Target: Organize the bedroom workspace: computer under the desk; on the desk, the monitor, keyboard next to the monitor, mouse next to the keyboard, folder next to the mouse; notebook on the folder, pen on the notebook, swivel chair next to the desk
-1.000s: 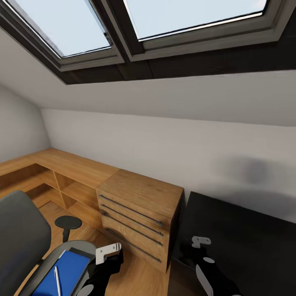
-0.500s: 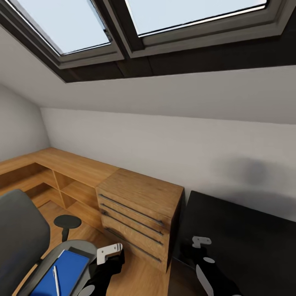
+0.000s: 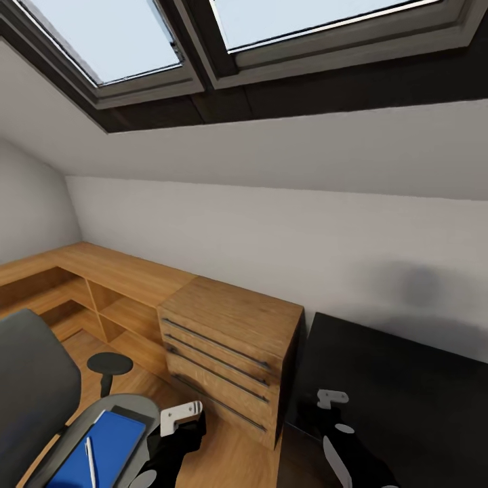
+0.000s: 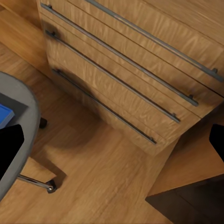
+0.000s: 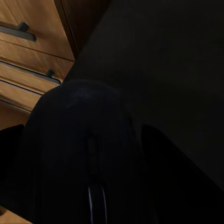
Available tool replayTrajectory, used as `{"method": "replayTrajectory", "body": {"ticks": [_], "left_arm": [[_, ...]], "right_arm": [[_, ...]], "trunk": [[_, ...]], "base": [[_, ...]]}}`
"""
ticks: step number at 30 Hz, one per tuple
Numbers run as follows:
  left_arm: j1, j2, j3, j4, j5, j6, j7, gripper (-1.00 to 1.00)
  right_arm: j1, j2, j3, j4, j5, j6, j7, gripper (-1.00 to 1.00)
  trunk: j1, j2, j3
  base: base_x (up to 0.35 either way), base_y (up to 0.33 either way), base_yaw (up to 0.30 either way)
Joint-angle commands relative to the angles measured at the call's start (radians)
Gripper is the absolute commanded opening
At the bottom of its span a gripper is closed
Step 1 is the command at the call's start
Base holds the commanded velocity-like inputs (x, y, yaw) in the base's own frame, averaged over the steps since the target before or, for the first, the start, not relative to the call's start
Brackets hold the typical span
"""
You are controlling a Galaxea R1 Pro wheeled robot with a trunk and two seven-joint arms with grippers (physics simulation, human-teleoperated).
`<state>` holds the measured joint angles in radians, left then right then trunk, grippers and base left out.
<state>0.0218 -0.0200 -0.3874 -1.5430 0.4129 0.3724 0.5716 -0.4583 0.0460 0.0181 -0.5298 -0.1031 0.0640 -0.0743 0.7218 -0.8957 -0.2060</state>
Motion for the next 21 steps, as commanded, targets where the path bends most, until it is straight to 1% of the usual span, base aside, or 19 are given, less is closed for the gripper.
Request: {"method": "replayTrajectory", "body": {"ticks": [1,4,5,6,9,21], "left_arm": [[0.0,0.0,-0.001,-0.002,0.007,0.002,0.007,1.0],[0.0,0.0,-0.001,-0.002,0.007,0.002,0.007,1.0],[0.0,0.0,-0.001,-0.002,0.007,0.002,0.007,1.0],[0.0,0.0,-0.001,-0.002,0.007,0.002,0.008,1.0],[0.0,0.0,-0.001,-0.002,0.007,0.002,0.008,1.0],[0.0,0.0,-0.001,-0.002,0.006,0.002,0.008,1.0]], "right_arm": [[0.0,0.0,0.002,-0.002,-0.012,0.005,-0.002,-1.0],[0.0,0.0,0.002,-0.002,-0.012,0.005,-0.009,-1.0],[0.0,0.0,0.002,-0.002,-0.011,0.005,-0.016,-1.0],[0.0,0.0,0.002,-0.002,-0.011,0.004,-0.042,-1.0],[0.0,0.0,0.002,-0.002,-0.011,0.004,-0.057,-1.0],[0.0,0.0,0.002,-0.002,-0.011,0.004,-0.064,-1.0]], "trunk": [[0.004,-0.008,-0.004],[0.016,-0.029,-0.014],[0.019,-0.036,-0.017],[0.023,-0.043,-0.02],[0.035,-0.064,-0.029],[0.081,-0.148,-0.067]], "base": [[0.0,0.0,0.0],[0.0,0.0,0.0],[0.0,0.0,0.0],[0.0,0.0,0.0],[0.0,0.0,0.0],[0.0,0.0,0.0]]}}
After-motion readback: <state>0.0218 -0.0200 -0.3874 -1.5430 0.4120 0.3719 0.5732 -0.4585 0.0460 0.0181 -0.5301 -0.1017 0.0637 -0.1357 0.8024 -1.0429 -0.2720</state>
